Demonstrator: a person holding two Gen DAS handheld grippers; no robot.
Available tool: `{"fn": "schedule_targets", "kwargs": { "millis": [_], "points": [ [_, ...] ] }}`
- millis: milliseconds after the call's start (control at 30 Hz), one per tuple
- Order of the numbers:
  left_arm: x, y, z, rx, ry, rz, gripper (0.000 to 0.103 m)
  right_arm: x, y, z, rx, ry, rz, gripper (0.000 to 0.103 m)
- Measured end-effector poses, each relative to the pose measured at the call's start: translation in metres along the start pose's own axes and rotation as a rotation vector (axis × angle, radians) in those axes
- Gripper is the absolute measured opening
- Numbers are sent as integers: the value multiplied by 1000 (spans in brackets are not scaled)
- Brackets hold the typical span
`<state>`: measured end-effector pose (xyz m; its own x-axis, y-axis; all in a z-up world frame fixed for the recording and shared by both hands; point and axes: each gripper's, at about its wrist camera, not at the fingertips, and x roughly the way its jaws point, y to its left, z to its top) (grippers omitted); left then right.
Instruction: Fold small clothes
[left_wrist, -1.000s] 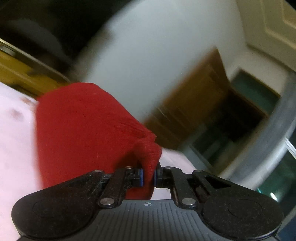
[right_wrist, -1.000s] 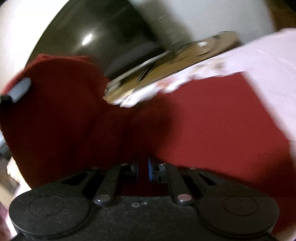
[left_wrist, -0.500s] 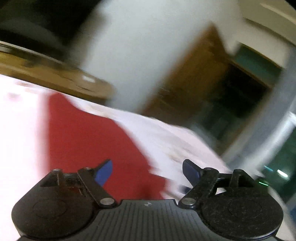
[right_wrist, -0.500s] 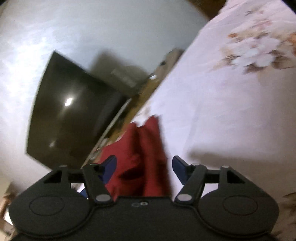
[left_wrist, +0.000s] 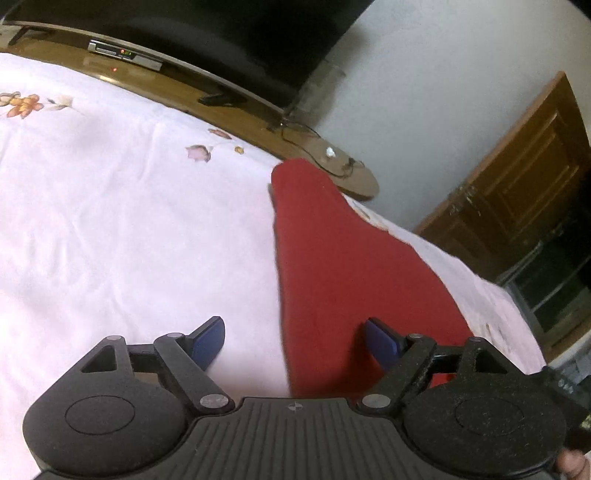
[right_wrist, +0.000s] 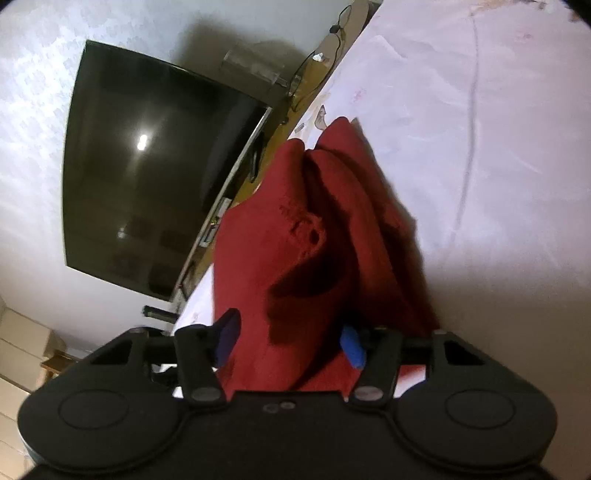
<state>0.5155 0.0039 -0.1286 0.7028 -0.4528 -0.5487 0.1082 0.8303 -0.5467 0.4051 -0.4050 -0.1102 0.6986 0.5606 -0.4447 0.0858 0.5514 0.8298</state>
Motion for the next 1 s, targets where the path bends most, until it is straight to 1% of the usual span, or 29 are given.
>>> {"fn": "schedule_targets", "kwargs": {
  "millis": [133,233,267,300,367,400,500,567,633,667,700,733,767,800,833,867,900,967,1000],
  "points": [
    [22,-5,6,17,27,15,82,14,16,4,-100,-26,3,53],
    [31,-13,12,38,31,31,82,22,22,4,-147,-28,-32,51],
    [34,-17,13,41,29,38,82,24,23,4,-159,-33,-46,41],
    [34,-18,13,42,24,43,82,25,25,3,-182,-38,-63,16],
    [26,-20,9,57,7,38,82,23,33,1,-258,-58,-98,10],
    [26,-26,10,78,-3,34,82,16,40,-1,-301,-83,-94,10],
    [29,-36,10,122,13,15,82,-4,61,-10,-420,-149,-107,9],
    [31,-42,8,157,34,13,82,-15,65,-18,-456,-175,-115,9],
    [38,-43,6,159,69,19,82,-9,52,-20,-436,-176,-172,9],
    [39,-42,5,155,71,19,82,1,40,-17,-393,-161,-202,9],
    [39,-42,6,160,71,18,82,8,27,-15,-344,-135,-212,10],
    [39,-42,7,164,72,19,82,13,19,-14,-315,-116,-204,11],
    [37,-41,7,165,73,18,82,14,18,-12,-309,-113,-191,14],
    [36,-41,9,166,73,20,82,12,20,-11,-307,-118,-183,22],
    [33,-41,9,168,72,22,82,7,21,-8,-296,-134,-162,25],
    [30,-41,9,171,62,23,82,-1,24,-8,-291,-152,-150,28],
    [26,-42,11,176,47,22,82,-7,26,-6,-292,-180,-149,36],
    [23,-42,15,191,32,25,82,-16,28,0,-296,-231,-141,45],
    [23,-41,16,193,33,23,82,-20,28,5,-300,-258,-146,46]
  ]
}}
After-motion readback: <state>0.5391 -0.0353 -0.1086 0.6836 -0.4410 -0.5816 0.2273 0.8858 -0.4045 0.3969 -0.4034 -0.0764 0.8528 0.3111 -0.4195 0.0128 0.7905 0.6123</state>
